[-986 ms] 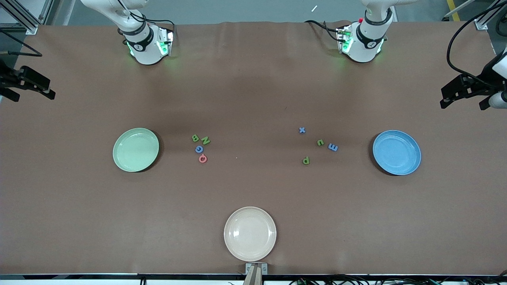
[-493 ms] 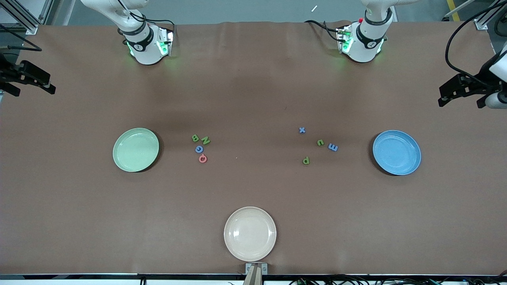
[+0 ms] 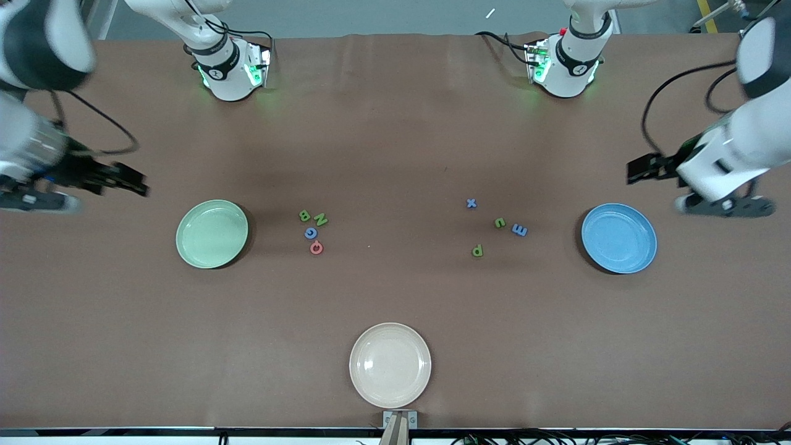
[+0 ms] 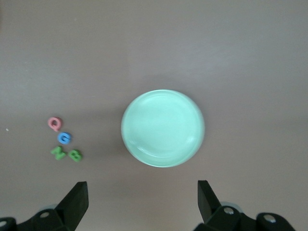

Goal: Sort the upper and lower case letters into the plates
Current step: 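Grasp pink Q with the right gripper while the left gripper grasps green p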

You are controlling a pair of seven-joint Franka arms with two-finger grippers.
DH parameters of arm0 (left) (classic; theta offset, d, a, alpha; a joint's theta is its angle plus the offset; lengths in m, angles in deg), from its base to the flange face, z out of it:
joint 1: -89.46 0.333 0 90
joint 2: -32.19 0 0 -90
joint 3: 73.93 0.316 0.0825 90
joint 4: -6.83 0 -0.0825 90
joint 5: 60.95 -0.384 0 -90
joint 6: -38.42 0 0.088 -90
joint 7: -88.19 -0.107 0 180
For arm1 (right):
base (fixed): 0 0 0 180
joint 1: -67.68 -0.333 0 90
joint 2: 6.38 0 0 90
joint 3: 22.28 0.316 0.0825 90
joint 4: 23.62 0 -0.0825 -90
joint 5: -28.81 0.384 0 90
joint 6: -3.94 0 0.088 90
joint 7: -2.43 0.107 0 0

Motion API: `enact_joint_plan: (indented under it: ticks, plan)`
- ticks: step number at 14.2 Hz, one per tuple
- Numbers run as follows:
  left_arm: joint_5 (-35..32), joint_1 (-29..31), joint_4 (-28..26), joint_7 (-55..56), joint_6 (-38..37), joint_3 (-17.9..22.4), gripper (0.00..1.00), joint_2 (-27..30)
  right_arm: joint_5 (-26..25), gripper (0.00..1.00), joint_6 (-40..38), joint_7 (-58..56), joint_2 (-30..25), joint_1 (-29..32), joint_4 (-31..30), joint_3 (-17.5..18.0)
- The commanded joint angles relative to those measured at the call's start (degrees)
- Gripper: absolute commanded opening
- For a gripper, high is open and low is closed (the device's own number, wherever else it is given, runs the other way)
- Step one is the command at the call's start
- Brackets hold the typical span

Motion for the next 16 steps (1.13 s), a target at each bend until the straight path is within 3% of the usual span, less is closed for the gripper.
enact_joint_plan:
  ticks: [1,5,10,13,16]
  plan:
    - [1.0,-2.0,-1.0,5.5,4.9,-1.2,1.00,-3.0,-0.1,1.00,7.0,11.6,4.9,-8.2,-1.4,-0.1]
    - [0.9,-7.0,-11.8,15.2,20.6,-1.2,1.00,-3.5,-0.1,1.00,19.0,14.7,15.4,-14.3,-1.4,-0.1]
    - [0.0,-14.0,-22.7,27.6,40.0,-1.2,1.00,-7.8,0.0,1.00,29.7,19.4,24.0,-17.2,-1.0,-0.1]
    - [-4.5,-17.6,-22.8,35.6,46.5,-1.1,1.00,-14.5,-0.1,0.97,31.9,21.3,27.1,-19.6,-0.8,-0.2]
    - [-7.7,-19.0,-17.8,40.2,49.5,-1.0,1.00,-21.3,-0.1,0.95,38.8,23.4,32.9,-21.6,0.1,-0.2]
